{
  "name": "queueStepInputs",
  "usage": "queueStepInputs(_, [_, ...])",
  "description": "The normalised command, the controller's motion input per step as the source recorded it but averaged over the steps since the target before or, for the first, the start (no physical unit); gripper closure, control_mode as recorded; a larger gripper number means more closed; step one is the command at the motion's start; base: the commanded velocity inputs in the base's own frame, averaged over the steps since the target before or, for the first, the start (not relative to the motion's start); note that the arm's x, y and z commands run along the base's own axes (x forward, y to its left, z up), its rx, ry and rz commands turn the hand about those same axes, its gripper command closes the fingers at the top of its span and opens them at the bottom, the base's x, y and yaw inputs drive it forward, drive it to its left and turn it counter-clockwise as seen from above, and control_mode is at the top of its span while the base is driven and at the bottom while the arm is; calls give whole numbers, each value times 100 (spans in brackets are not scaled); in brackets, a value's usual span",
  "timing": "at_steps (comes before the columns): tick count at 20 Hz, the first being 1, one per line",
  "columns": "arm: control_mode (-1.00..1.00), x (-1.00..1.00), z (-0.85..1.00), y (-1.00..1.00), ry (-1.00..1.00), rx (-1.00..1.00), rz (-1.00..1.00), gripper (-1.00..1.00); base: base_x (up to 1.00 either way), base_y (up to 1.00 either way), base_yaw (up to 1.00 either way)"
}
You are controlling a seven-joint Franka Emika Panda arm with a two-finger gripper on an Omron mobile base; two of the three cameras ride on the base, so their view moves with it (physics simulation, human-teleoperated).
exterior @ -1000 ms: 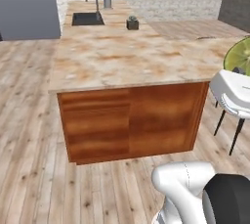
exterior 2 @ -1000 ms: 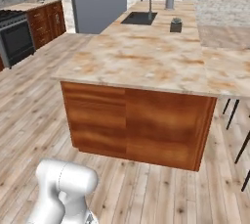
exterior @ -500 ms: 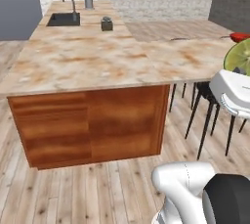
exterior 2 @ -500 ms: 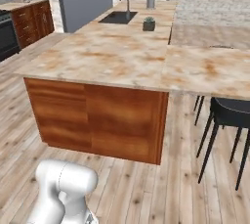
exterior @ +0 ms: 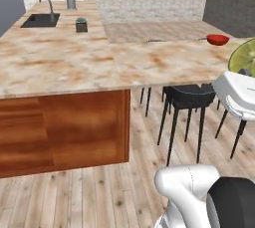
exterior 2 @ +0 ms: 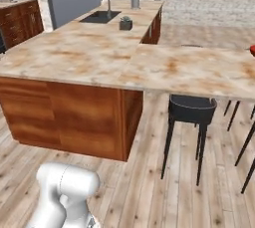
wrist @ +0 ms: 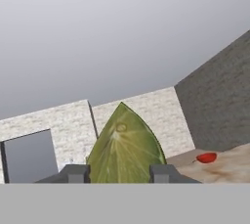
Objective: There is a bowl on the dining counter. Grab a lemon wedge from the fridge and place it in the bowl. Then get the liquor bottle and glass cup from the cabinet and place them next to the bowl.
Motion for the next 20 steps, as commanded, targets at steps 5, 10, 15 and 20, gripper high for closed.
queueStepInputs(5, [100,0,0,0,0,0,0,100,0,-100,0])
queueStepInputs(10, [100,0,0,0,0,0,0,100,0,-100,0])
queueStepInputs(15, [100,0,0,0,0,0,0,100,3,-100,1])
queueStepInputs(20, [100,0,0,0,0,0,0,100,17,-100,2])
